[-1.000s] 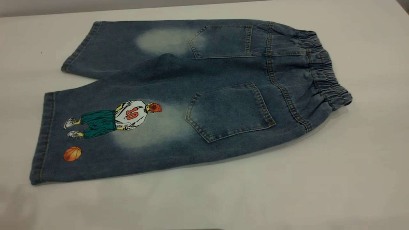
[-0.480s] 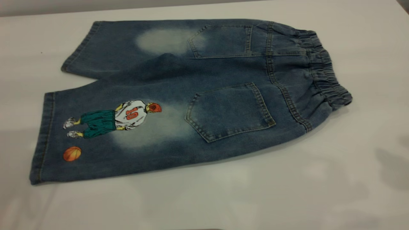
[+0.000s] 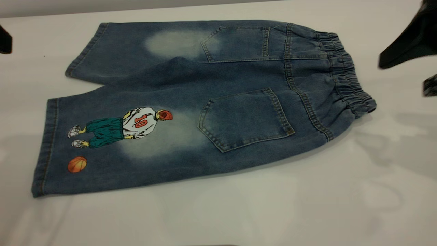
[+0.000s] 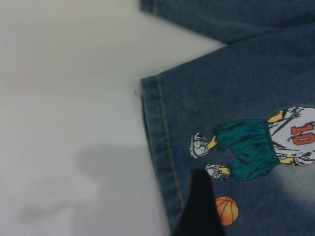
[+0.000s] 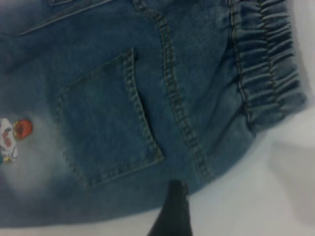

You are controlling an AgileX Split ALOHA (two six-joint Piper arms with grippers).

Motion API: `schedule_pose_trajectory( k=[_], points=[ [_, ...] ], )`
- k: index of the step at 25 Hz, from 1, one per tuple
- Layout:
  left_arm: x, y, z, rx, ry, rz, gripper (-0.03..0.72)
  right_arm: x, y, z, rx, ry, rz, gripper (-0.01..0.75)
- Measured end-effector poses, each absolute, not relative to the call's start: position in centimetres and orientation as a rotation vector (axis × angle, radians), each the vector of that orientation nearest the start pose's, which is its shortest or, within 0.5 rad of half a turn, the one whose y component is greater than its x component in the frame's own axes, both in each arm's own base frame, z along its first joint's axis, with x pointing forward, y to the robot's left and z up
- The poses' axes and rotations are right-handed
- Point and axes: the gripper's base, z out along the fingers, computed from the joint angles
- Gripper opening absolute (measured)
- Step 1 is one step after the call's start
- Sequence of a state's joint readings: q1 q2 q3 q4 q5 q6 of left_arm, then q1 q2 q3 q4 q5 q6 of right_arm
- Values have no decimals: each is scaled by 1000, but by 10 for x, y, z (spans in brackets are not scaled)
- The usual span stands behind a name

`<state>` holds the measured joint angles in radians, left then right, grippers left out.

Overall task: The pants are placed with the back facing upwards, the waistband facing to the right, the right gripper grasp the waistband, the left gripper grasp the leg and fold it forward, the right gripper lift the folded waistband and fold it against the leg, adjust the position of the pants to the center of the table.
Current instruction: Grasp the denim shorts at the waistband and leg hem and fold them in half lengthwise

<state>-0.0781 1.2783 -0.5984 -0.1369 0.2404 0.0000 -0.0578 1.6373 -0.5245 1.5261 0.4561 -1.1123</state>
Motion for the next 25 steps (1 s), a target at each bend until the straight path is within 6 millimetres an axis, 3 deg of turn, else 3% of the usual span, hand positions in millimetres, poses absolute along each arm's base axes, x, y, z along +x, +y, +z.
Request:
schedule_pose_trajectory(
  k=[9,16,25],
  points=[
    [237,-22,217,-47,2386,-136,516,278,25,68,497,2652,734,594],
    [237,-22,217,-47,2386,-136,516,302,26,48,477,2650,779,594],
    [237,-22,217,-47,2387,-136,516,305,26,44,478,2652,790,588]
  ],
)
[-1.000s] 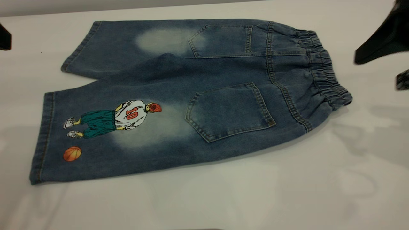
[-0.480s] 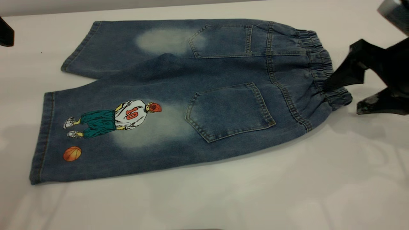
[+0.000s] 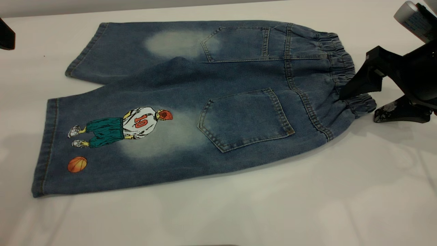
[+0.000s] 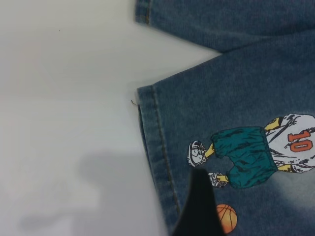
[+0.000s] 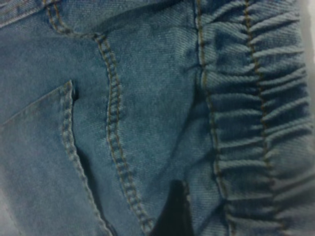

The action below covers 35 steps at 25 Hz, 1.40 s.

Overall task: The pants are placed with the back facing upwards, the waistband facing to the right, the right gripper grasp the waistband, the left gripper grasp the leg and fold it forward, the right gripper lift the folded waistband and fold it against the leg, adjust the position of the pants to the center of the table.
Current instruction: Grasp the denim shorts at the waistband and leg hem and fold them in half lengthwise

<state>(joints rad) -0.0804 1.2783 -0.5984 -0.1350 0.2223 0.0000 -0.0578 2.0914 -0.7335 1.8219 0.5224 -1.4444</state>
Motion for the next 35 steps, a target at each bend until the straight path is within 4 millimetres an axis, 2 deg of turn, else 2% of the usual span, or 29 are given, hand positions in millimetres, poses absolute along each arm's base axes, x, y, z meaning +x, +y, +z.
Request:
schedule_pose_trajectory(
  k=[13,28,35],
  points=[
    [237,-22,217,-53,2388,-139,516,308,30,47,459,2626,857,448],
    [235,-22,214,-51,2422,-141,516,308,32,48,440,2622,882,41],
    [225,-23,195,-46,2643,-140,516,307,32,47,406,2637,878,29]
  ],
)
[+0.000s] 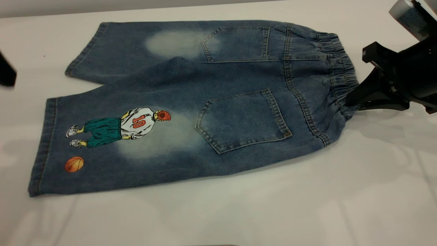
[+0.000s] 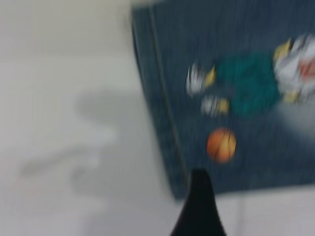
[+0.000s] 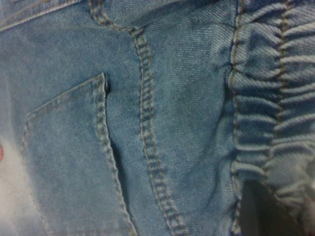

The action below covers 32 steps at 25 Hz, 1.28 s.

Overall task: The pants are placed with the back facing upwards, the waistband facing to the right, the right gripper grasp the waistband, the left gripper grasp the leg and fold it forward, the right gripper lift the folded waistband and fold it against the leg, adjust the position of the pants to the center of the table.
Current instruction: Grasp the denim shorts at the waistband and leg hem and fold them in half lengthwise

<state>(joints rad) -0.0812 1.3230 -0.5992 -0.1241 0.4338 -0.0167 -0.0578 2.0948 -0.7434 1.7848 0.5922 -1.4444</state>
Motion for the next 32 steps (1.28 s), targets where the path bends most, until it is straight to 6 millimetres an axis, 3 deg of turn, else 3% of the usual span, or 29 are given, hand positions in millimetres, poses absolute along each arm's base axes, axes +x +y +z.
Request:
schedule_pose_trajectory(
  k=[9,25,32],
  points=[
    [231,-17,143,-130,2918,-8,516,306,32,47,384,2646,876,30],
    [251,-20,82,-205,2949,-24,516,305,32,47,360,2655,874,33],
    [251,-43,63,-78,2968,-39,516,305,33,47,358,2656,874,34]
  ],
)
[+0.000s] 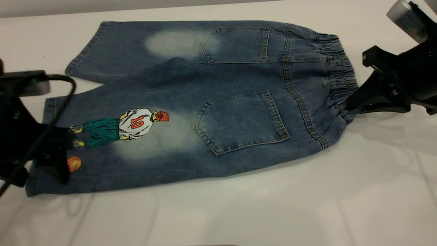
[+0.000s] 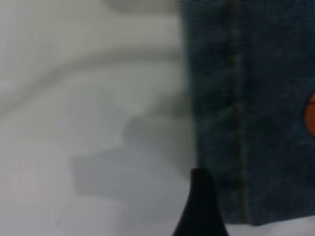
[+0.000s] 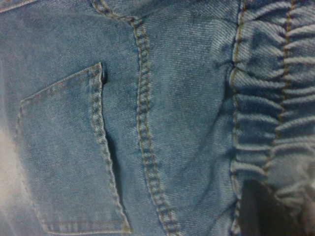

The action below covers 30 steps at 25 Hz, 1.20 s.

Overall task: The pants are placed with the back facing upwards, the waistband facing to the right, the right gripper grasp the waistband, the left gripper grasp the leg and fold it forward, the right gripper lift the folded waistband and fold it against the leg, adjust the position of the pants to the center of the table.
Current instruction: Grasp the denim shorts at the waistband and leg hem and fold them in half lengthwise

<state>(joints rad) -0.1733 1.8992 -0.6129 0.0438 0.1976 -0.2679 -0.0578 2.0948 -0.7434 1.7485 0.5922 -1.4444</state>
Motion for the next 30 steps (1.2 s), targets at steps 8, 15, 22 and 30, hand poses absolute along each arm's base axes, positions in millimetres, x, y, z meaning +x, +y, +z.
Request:
schedule_pose_trajectory(
  k=[8,15,22,30],
  points=[
    [250,-46,54,-75,2995,-35,516,305,32,46,356,2657,872,34],
    [251,-46,53,-78,2995,-35,342,305,32,46,357,2660,864,34],
    [256,-49,57,-68,2989,-36,57,304,32,46,317,2673,863,34],
    [254,-74,104,69,2926,-63,56,301,34,80,177,2673,857,34]
  ],
)
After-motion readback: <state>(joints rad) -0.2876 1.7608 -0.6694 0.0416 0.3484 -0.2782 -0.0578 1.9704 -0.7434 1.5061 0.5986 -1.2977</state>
